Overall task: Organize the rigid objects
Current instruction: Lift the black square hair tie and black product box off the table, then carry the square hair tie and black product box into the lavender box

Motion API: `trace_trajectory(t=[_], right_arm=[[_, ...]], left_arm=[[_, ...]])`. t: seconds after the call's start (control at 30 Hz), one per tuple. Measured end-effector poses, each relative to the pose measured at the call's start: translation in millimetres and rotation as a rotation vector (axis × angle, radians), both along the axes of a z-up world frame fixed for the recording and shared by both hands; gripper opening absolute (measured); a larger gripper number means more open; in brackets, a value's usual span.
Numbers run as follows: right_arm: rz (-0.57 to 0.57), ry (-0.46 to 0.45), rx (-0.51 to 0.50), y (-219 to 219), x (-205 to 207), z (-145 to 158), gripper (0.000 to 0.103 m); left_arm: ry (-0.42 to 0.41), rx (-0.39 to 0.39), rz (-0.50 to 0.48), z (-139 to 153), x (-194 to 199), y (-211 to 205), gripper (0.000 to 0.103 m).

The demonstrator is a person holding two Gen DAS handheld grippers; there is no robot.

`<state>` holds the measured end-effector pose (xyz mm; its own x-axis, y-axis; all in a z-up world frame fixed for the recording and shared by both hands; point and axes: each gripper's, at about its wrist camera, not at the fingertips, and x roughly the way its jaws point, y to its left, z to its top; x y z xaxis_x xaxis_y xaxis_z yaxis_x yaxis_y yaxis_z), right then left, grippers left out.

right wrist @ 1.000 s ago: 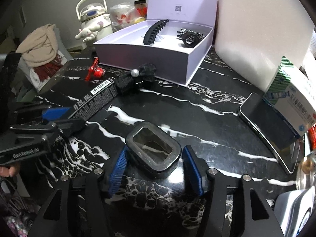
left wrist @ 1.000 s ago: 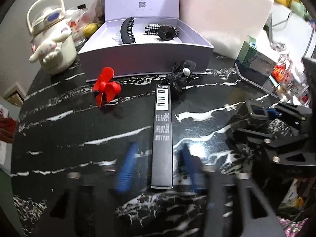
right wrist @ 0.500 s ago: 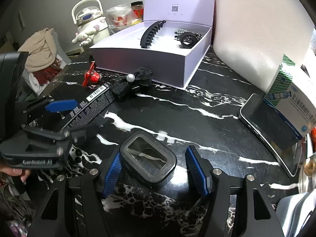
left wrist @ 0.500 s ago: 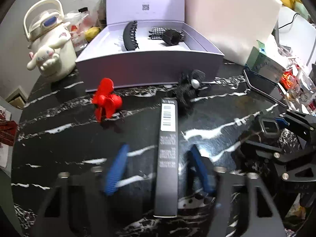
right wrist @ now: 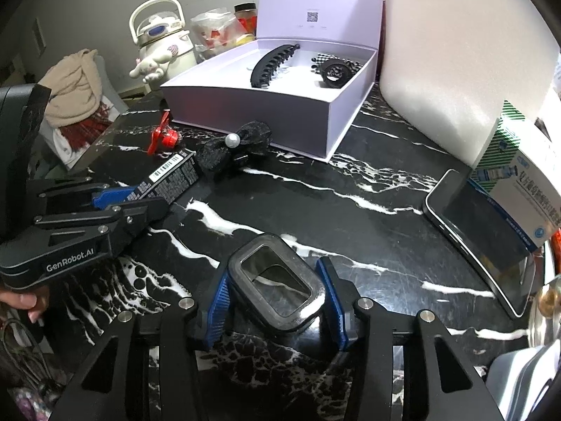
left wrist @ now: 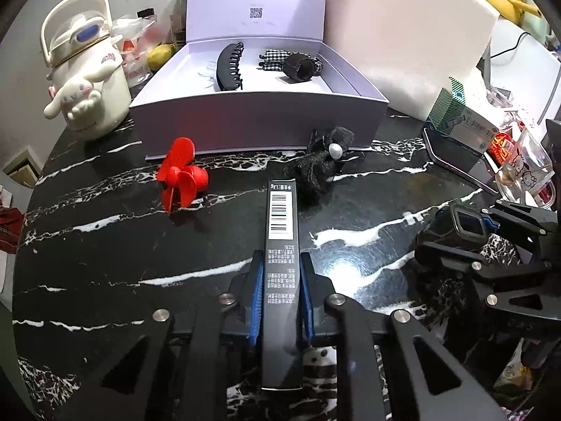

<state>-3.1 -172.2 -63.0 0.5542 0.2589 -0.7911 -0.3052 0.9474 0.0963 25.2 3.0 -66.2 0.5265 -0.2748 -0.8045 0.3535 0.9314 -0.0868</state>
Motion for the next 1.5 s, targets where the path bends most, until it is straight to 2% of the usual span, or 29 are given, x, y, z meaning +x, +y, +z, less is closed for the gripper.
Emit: trace_trajectory(t=[0.2, 0.73, 1.5], right_arm=[[0.008, -0.019, -0.004, 2, -4, 8, 0.047], [0.072, -0.095, -0.017, 22, -14, 41, 0.047], [0.132, -0.217, -0.021, 25, 5, 99, 0.047]], left_arm=[[-0.011, -0.006, 0.002, 9, -6, 3, 0.018], [-0.115, -0.032, 0.009, 55, -21, 15, 0.018], [-0.184, -0.045, -0.026, 99, -5, 0, 0.018]])
